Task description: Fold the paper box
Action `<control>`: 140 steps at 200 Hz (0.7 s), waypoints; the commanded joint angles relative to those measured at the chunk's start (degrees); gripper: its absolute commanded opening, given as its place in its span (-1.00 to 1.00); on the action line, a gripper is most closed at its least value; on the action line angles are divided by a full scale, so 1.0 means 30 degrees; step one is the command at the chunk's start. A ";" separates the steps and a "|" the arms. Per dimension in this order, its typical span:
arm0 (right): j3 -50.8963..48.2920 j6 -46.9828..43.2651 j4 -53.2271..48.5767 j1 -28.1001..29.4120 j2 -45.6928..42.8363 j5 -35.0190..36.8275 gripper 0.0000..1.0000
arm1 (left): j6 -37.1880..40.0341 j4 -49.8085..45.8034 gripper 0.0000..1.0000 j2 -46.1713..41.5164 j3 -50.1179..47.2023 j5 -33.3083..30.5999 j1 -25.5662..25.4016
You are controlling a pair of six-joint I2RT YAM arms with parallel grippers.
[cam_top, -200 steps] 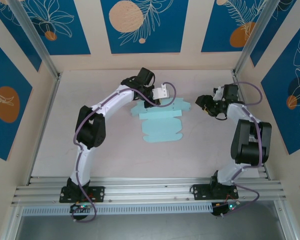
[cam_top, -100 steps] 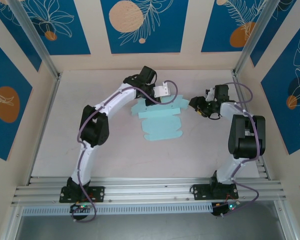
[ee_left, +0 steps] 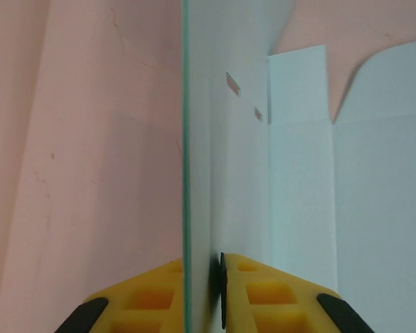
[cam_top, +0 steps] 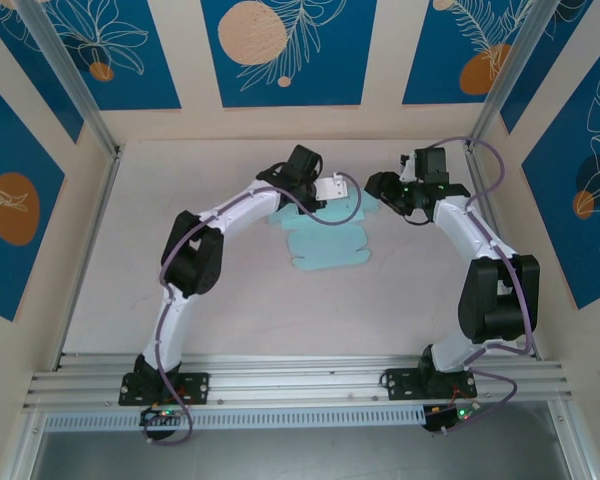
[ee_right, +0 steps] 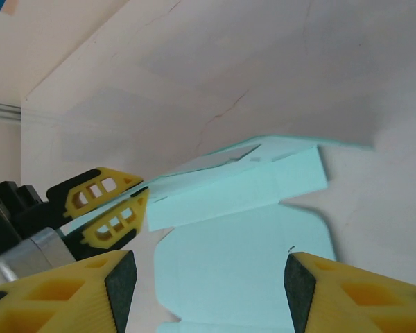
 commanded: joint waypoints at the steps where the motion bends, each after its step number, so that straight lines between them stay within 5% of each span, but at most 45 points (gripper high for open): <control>1: 0.0600 0.0600 -0.0859 -0.0091 0.0162 0.0390 0.22 | 0.0544 0.2893 -0.69 -0.0098 -0.1756 -0.2084 -0.0457; 61: -0.0020 0.0316 -0.0711 -0.0810 0.0230 -0.0723 0.22 | 0.1197 0.6474 -0.68 0.0151 -0.3686 -0.3844 -0.0990; 140: -0.4828 0.1519 0.2957 -0.1132 -0.0928 -0.1732 0.22 | 0.1741 0.8344 -0.67 -0.0094 -0.5167 -0.4384 -0.1057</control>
